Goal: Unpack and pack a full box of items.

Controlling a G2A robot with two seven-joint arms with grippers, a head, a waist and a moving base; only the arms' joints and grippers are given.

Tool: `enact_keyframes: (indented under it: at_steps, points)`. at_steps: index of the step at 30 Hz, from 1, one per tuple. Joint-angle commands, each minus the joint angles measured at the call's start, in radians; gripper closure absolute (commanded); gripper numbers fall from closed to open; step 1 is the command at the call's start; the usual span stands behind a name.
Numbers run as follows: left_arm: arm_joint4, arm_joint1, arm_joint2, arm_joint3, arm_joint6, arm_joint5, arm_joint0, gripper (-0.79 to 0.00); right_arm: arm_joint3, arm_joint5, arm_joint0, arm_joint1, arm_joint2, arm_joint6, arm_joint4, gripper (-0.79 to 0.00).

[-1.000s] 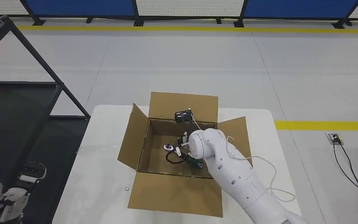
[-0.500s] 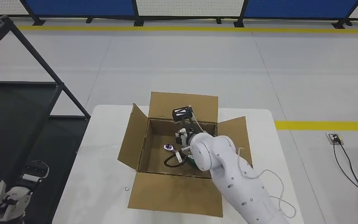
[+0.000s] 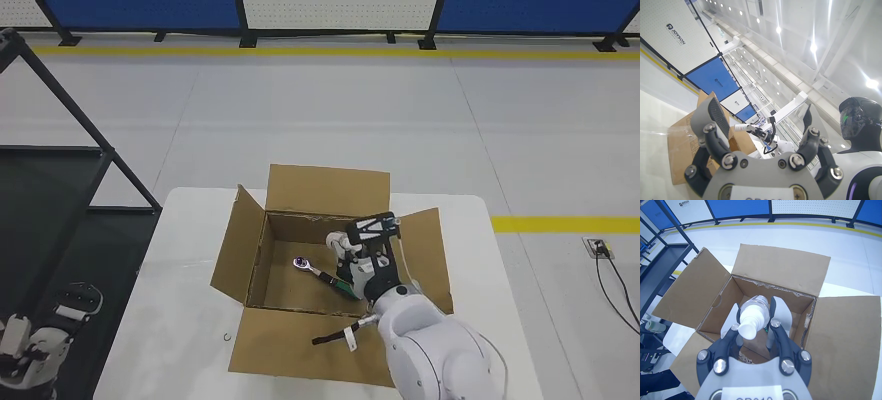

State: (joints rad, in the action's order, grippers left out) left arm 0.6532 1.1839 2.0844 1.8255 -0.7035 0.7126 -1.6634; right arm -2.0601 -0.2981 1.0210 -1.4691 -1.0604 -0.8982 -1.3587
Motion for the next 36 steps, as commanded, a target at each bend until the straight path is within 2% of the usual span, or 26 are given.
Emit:
enact_keyframes:
  at_steps: [1,7,12,18,24,31,36]
  points:
    - [-0.011,0.000,-0.003,-0.003,0.005,-0.006,0.002,-0.785,0.000,0.000,0.000,0.000,0.000,0.000,0.000,0.000]
    - [-0.036,0.001,-0.004,-0.006,0.025,-0.010,0.006,-0.785,0.001,0.001,0.004,0.000,0.000,0.005,0.003,0.000]
    - [-0.036,0.001,-0.004,-0.006,0.025,-0.010,0.006,-0.785,-0.023,-0.013,0.036,-0.001,-0.063,0.089,0.080,0.000]
    - [-0.036,0.001,-0.004,-0.006,0.025,-0.010,0.006,-0.785,-0.164,-0.083,0.079,0.004,-0.189,0.088,0.069,0.000]
    - [-0.036,0.001,-0.004,-0.006,0.025,-0.010,0.006,-0.785,-0.237,-0.151,0.129,0.013,-0.413,0.051,0.111,0.000]
    - [-0.036,0.001,-0.004,-0.006,0.025,-0.010,0.006,-0.785,-0.118,-0.118,0.154,0.027,-0.658,-0.032,0.239,0.000]
    - [-0.036,0.001,-0.004,-0.006,0.025,-0.010,0.006,-0.785,0.051,-0.074,0.124,0.043,-0.718,-0.104,0.200,0.000]
